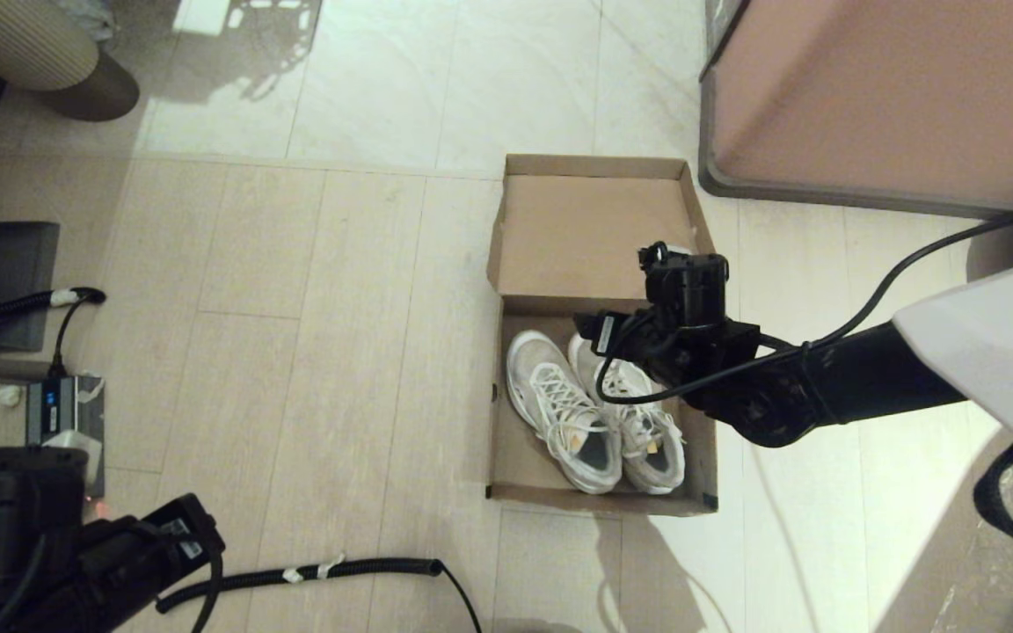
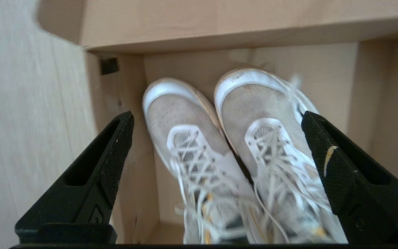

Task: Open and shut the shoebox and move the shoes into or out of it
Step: Close the shoe box

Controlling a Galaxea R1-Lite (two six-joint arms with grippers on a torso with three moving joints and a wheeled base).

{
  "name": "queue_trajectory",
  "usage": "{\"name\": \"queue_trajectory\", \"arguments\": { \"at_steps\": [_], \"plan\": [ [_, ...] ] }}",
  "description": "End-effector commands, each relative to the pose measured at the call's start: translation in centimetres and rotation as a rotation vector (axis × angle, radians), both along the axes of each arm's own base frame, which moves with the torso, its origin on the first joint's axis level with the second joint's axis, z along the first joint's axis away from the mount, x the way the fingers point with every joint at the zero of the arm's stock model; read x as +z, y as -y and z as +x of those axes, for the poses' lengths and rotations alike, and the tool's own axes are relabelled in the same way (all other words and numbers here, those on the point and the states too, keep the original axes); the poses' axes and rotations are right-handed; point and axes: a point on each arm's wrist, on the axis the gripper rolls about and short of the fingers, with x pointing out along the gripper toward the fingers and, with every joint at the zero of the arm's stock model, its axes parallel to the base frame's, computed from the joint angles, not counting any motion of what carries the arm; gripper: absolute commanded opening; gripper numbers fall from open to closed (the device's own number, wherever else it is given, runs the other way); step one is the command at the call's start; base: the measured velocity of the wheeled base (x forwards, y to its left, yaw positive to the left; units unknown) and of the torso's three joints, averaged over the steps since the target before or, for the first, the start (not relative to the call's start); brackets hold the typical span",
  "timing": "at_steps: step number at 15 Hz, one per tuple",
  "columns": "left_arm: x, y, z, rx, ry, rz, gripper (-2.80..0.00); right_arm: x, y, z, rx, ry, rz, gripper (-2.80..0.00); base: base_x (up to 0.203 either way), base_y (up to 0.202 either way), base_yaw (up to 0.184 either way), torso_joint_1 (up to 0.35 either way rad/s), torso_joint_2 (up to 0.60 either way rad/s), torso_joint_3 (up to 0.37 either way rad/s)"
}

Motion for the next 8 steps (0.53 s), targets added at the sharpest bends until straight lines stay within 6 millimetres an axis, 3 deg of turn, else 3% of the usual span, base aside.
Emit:
{"name": "queue_trajectory", "arguments": {
  "at_steps": [1, 8],
  "plan": [
    [0.0, 0.0, 0.0, 0.001, 0.002, -0.003, -2.8, 3.2, 0.6, -2.2, 0.012, 0.021, 0.003, 0.0, 0.0, 0.0, 0.0, 0.0, 0.0, 0.0],
    [0.6, 0.6, 0.7, -0.091, 0.01, -0.031, -2.8, 1.9, 2.0, -4.9, 0.002, -0.05, -0.064, 0.0, 0.0, 0.0, 0.0, 0.0, 0.0, 0.0]
  ]
}}
